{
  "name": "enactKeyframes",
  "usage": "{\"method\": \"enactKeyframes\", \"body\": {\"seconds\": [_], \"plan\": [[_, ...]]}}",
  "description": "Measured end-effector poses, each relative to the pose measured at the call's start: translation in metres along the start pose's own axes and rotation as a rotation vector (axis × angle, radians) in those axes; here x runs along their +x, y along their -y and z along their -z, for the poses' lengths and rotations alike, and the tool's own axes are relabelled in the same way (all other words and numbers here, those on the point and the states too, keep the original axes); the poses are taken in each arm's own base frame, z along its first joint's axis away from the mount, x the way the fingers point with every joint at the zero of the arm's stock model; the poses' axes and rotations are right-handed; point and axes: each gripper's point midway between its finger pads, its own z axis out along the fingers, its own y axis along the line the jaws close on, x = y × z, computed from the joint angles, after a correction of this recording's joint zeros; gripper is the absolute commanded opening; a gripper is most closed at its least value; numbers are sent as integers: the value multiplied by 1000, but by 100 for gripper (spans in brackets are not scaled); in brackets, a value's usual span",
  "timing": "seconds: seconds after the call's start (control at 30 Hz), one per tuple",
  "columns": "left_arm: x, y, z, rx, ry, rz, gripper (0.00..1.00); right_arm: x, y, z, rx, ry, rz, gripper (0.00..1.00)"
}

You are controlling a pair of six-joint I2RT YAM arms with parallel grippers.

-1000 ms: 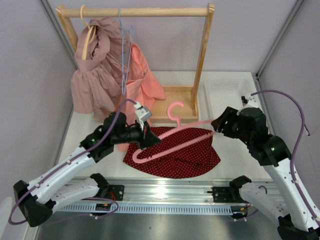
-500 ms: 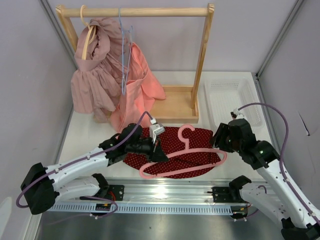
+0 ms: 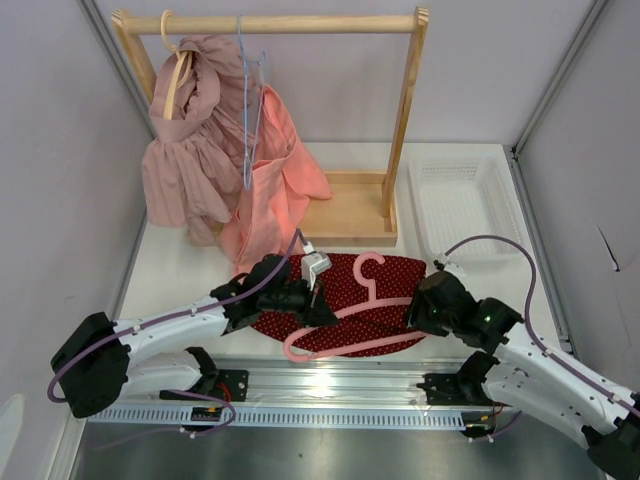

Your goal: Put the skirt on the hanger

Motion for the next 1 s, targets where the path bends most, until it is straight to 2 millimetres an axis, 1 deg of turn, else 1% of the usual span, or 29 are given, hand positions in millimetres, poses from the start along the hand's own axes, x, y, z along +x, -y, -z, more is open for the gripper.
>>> {"method": "enactKeyframes", "body": {"seconds": [0.17,0.27,0.33,0.63,0.83,0.87,0.97,1.0], "plan": [[3,-9,-1,-23,15,2,0,14,8,-13,25,-16,-20,51],[6,-15,-1,-37,17,12,0,19,13,-20,38,-20,-34,55],[7,-17,-1,-43,19,17,0,21,15,-23,44,-18,-41,56],[9,-25,-2,-76,28,19,0,29,20,-43,54,-12,-72,53],[10,-31,-1,-111,29,26,0,22,17,-47,49,23,-82,43],[11,-32,-1,-116,29,27,0,21,17,-47,48,27,-82,38],[12,-34,-1,-125,26,30,0,18,17,-48,50,42,-83,32],[12,-34,-1,-127,26,31,0,18,17,-48,52,43,-83,32]]}}
